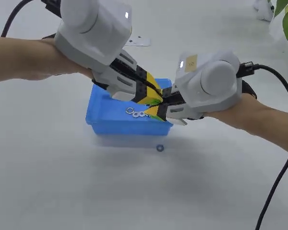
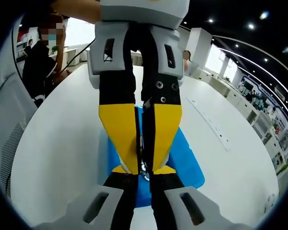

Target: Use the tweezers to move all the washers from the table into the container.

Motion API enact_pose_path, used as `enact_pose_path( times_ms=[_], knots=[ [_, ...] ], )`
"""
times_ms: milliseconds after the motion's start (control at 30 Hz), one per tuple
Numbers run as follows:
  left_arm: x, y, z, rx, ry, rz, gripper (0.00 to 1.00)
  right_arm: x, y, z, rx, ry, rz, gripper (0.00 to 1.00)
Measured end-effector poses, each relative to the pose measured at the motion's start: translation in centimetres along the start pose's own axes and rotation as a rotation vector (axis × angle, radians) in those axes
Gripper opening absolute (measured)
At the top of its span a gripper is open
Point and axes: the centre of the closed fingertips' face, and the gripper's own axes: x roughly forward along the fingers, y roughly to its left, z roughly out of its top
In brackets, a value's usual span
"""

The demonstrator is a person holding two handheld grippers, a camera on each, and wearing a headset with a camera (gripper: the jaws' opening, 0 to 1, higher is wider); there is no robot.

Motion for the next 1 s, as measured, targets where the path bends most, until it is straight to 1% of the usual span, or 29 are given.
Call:
enact_pose_path(
  times_ms=[167, 367, 400, 467, 567, 700, 900, 1000],
  knots=[
    [0.0, -0.1, 0.1, -0.006, -0.002, 0.000, 0.08, 0.0, 0.0, 0.0, 0.009, 0.000, -0.002, 0.10],
    [-0.7, -0.5, 0.7, -0.002, -0.012, 0.003, 0.08, -0.4, -0.1, 0.6, 0.001, -0.013, -0.010, 0.10],
    [-0.8, -0.6, 1.0, 0.003, -0.018, 0.011, 0.08, -0.5, -0.1, 0.8, 0.001, -0.019, -0.012, 0.10],
    [-1.1, -0.9, 1.5, 0.006, -0.028, 0.011, 0.08, -0.8, -0.2, 1.3, -0.009, -0.027, -0.025, 0.10],
    [-1.6, -0.7, 1.5, 0.007, -0.041, 0.019, 0.08, -1.3, -0.2, 1.9, -0.016, -0.041, -0.035, 0.11],
    [-2.7, -0.9, 2.3, 0.023, -0.056, 0.030, 0.08, -2.2, 0.0, 2.9, -0.032, -0.060, -0.050, 0.11],
    [-4.1, -1.8, 3.6, 0.037, -0.075, 0.043, 0.08, -3.6, 0.7, 4.4, -0.053, -0.084, -0.064, 0.11],
    [-4.7, -2.6, 4.2, 0.043, -0.082, 0.047, 0.08, -4.3, 1.2, 5.0, -0.060, -0.095, -0.066, 0.11]
  ],
)
